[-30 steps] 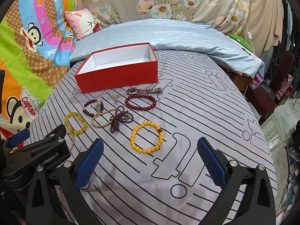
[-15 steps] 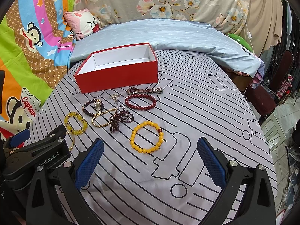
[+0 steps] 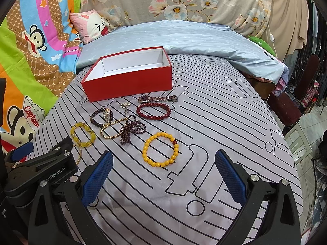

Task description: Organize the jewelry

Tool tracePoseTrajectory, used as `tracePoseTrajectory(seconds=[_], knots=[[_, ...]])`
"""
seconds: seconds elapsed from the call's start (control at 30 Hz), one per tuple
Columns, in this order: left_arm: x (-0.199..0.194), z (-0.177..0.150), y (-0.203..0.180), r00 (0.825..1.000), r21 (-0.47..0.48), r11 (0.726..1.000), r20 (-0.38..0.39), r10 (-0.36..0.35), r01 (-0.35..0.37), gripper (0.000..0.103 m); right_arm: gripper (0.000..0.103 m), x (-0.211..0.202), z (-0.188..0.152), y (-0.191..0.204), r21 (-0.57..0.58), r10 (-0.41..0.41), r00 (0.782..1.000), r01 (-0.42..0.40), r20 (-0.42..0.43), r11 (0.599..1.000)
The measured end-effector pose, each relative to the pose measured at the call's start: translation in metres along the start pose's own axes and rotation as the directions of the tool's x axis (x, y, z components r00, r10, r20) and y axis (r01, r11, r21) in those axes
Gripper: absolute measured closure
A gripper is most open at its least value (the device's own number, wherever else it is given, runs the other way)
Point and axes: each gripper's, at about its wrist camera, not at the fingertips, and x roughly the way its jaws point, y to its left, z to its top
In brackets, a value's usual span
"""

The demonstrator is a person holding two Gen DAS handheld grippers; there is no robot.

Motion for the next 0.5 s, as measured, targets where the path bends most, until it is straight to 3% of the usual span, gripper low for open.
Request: tracePoseTrajectory(seconds=[0.5], knots=[[0.0002, -0.0009, 0.0011, 1.000, 0.000, 1.000, 0.000, 0.000, 0.000, 0.010, 0.005, 0.0005, 0.0002, 0.0021, 0.000, 0.003, 1.000, -0.003, 0.002, 1.000]])
